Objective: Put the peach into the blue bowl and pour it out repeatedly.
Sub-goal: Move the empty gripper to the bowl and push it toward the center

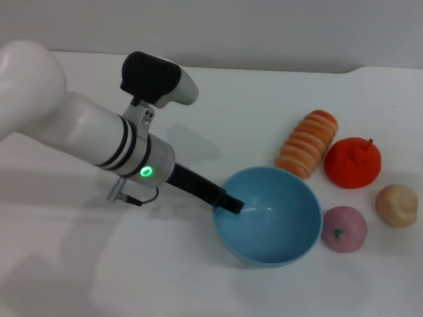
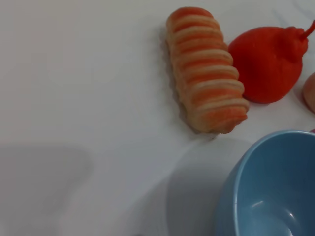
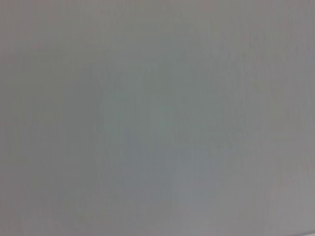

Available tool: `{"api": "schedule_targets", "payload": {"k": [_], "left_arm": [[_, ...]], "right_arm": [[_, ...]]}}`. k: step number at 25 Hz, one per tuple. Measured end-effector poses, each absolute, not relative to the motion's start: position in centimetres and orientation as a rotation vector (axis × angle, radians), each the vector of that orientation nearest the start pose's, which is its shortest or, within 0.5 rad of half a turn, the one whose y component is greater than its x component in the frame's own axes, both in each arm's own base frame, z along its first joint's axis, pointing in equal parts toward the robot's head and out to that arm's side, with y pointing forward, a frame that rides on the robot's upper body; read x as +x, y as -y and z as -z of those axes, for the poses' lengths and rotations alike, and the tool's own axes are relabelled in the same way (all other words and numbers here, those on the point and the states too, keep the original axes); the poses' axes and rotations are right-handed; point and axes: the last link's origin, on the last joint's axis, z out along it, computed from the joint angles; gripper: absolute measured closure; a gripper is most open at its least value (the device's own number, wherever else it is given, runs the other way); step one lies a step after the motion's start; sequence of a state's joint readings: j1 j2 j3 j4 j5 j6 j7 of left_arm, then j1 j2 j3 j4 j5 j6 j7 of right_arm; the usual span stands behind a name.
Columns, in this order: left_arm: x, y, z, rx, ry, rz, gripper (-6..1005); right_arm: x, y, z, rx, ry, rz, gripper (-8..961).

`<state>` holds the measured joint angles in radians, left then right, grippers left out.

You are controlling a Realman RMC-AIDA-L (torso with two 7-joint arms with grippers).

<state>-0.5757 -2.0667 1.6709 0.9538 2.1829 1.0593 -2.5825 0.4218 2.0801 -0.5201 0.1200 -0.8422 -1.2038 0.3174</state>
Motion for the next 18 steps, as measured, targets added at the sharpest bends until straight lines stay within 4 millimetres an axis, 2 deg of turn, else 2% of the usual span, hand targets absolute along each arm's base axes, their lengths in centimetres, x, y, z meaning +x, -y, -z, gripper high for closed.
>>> {"api": "schedule_targets", "payload": {"k": [6, 18], "left_arm": [[-21.03, -33.93, 9.73, -2.666, 1.173, -0.207, 184], [-21.01, -34.31, 9.82, -2.663, 1.145, -0.201, 614]], "right_arm": [[37.14, -29.43, 1.59, -1.489, -0.803, -0.684, 176], [37.20, -29.53, 1.49, -1.480, -0.806, -0.683, 176]]}}
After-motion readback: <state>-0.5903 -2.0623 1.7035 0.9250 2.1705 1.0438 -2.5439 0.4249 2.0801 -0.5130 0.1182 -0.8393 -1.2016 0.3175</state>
